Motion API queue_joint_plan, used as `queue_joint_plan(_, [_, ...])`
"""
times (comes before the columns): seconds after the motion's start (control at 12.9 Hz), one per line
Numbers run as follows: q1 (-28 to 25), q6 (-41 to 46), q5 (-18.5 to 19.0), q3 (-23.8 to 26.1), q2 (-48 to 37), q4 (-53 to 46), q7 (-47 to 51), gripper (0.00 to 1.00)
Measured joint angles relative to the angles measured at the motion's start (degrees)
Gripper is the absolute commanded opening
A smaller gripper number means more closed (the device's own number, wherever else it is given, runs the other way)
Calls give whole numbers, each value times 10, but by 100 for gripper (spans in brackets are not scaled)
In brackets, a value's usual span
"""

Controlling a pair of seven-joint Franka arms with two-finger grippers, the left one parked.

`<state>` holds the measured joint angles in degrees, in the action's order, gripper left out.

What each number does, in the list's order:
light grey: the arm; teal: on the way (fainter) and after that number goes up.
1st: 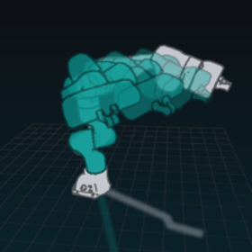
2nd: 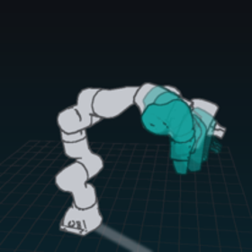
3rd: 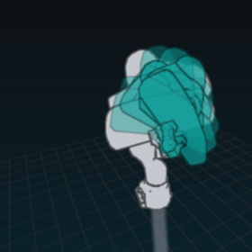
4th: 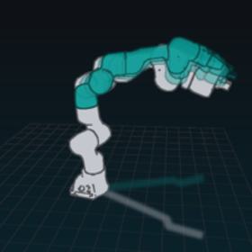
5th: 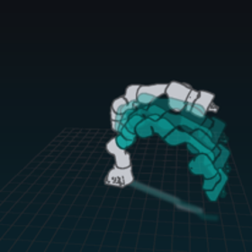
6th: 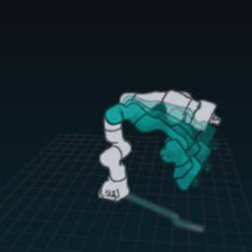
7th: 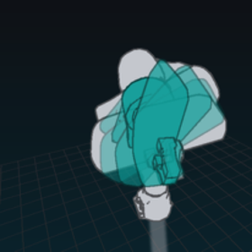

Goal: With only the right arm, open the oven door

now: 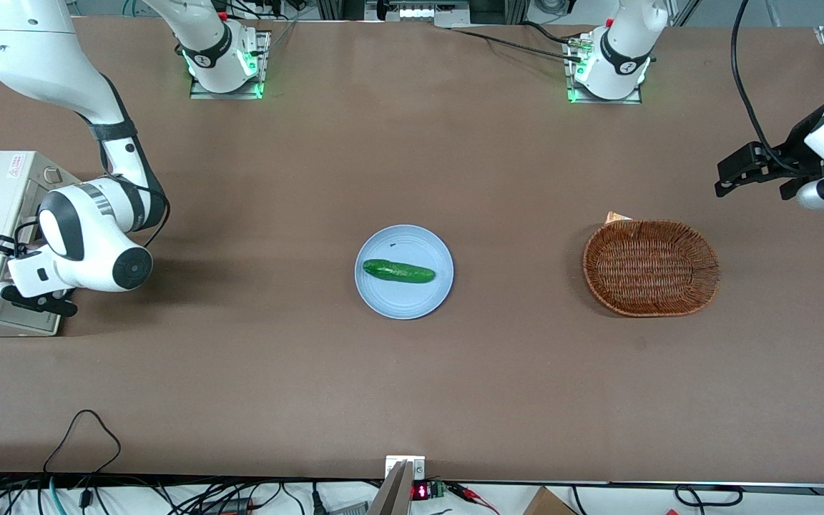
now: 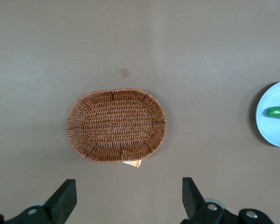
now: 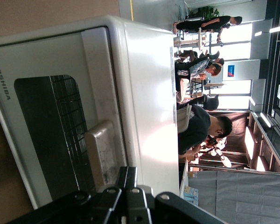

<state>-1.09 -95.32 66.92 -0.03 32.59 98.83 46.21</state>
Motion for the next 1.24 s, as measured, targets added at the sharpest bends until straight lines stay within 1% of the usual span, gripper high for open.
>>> queue_joint_plan(0.77, [0,-6,-3,0,7,-1,4,3])
queue_joint_plan(1.01, [-3,-6,-27,2,7,-8,4,3])
queue_joint_plan(1.24, [-8,-7,-62,6,6,-16,4,3])
